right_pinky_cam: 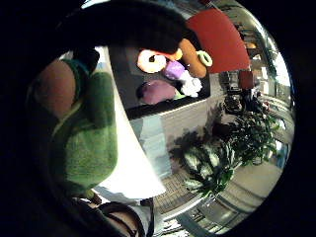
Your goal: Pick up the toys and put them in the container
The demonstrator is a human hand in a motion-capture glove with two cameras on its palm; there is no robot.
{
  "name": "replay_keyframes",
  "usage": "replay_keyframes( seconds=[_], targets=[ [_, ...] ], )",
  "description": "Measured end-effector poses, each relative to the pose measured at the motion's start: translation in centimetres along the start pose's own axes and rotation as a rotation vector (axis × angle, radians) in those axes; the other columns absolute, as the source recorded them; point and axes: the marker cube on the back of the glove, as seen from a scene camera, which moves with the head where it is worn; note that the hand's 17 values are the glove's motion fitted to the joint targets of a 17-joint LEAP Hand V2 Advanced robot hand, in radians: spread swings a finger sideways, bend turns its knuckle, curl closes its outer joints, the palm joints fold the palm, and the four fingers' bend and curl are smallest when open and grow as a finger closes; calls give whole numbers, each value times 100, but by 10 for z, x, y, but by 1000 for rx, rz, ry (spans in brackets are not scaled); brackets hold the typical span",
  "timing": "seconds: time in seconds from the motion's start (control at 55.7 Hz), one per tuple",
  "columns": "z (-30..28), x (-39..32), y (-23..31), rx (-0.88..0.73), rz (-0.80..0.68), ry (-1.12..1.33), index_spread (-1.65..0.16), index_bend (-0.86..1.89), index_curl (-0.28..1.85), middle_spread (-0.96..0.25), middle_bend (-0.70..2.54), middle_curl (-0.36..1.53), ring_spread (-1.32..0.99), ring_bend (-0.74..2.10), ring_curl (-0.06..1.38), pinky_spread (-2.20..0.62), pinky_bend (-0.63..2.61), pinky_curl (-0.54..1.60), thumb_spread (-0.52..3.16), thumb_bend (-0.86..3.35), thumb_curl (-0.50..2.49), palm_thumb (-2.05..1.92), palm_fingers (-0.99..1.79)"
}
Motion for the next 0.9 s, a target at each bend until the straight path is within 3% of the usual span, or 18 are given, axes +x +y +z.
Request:
replay_keyframes(
  seconds=[0.269,0.395,0.521,0.664,0.772,0.898],
  targets=[
    [-2,-12,-11,220,-47,172,-32,-4,-3,-4,71,43,-21,150,47,-31,150,47,163,28,34,41,38],
    [-10,-12,-12,261,-97,103,-33,2,-2,-9,85,50,-23,164,52,-34,153,48,164,41,39,53,48],
    [-51,-26,-13,224,-50,3,-34,12,1,-14,90,55,-24,167,54,-35,153,48,158,46,44,60,57],
    [-83,-44,18,397,-306,-32,-34,15,4,-18,90,60,-25,167,54,-36,153,48,147,42,51,62,61],
    [-116,-109,26,602,-295,-77,-34,15,6,-21,89,64,-26,167,55,-36,152,48,140,39,56,64,61],
    [-131,-190,72,527,-655,-35,-35,16,9,-23,88,69,-27,165,54,-36,150,48,131,36,63,65,62]
  ],
)
